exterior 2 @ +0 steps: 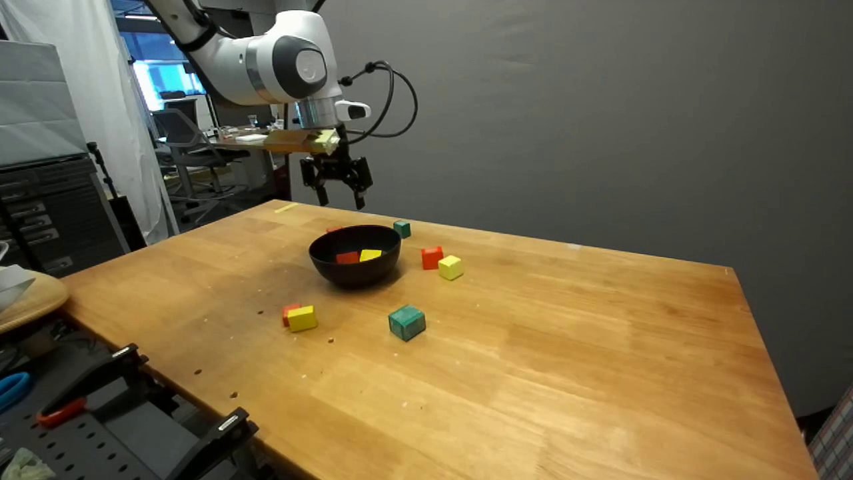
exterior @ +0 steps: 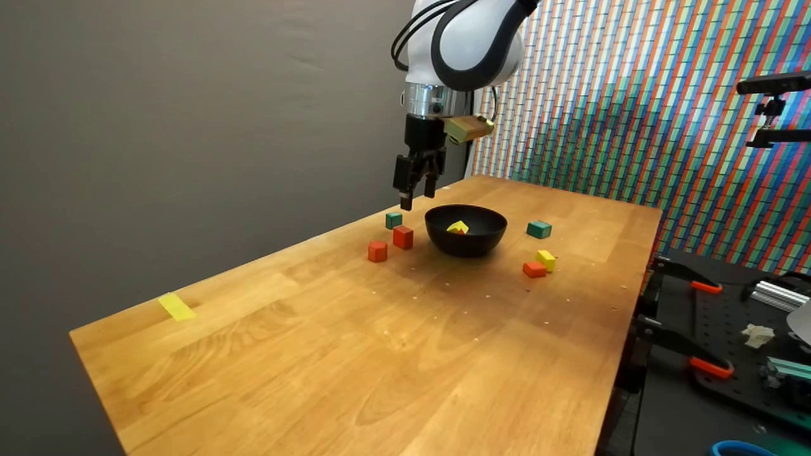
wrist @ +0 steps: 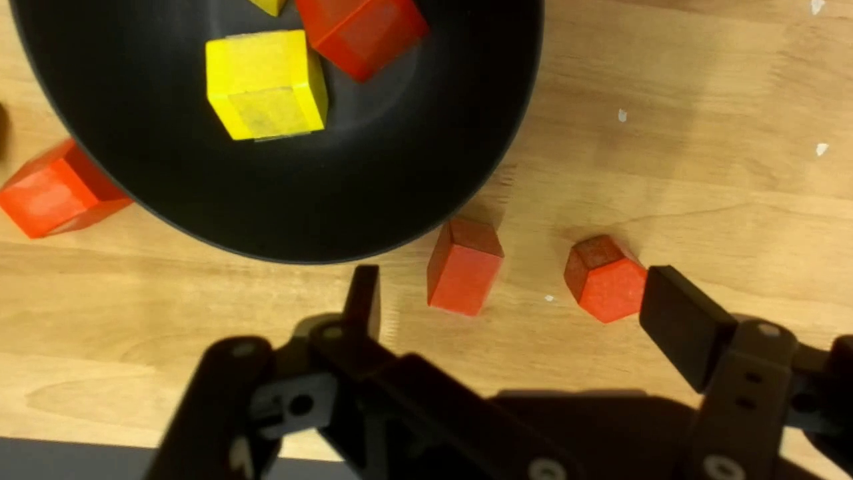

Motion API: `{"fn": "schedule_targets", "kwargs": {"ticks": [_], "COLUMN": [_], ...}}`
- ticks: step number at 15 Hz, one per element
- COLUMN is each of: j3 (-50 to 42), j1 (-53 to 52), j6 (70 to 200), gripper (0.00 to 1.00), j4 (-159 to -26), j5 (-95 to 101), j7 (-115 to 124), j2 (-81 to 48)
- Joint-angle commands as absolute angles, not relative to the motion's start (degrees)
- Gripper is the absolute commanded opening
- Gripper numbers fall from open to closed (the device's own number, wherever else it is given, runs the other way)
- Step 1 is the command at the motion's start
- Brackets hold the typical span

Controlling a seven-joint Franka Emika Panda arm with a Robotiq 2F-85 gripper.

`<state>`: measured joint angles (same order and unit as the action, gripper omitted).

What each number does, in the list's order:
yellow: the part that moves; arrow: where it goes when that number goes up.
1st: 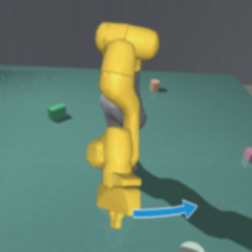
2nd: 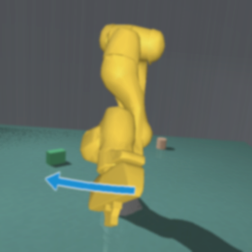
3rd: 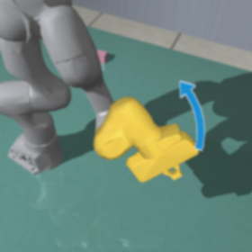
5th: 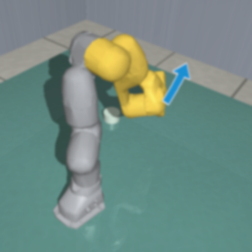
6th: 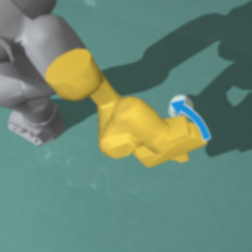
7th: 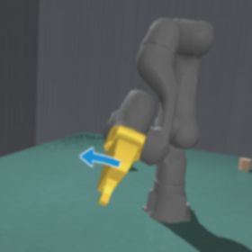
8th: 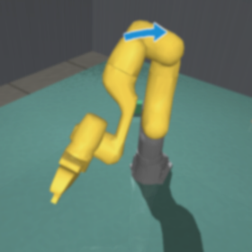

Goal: Pick up all the cube boxes on the table and put them inside the bowl

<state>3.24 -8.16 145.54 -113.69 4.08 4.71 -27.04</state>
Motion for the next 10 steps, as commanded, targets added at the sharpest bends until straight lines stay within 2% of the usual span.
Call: {"fn": "schedule_targets", "kwargs": {"ticks": [1,8,9,10], "j3": [4.5,5.5,5.6,5.6], "j1": [-5.7,-5.6,-5.7,-5.8], "j6": [139.2,134.8,135.0,135.1], "gripper": [1.00,1.00,0.75,0.74], "j4": [-103.6,-95.2,-94.8,-94.5], "j5": [1.2,-0.6,-0.9,-1.1], "j7": [0.3,0.6,0.7,1.0], "j2": [-34.1,-41.9,-42.4,-42.7]}}
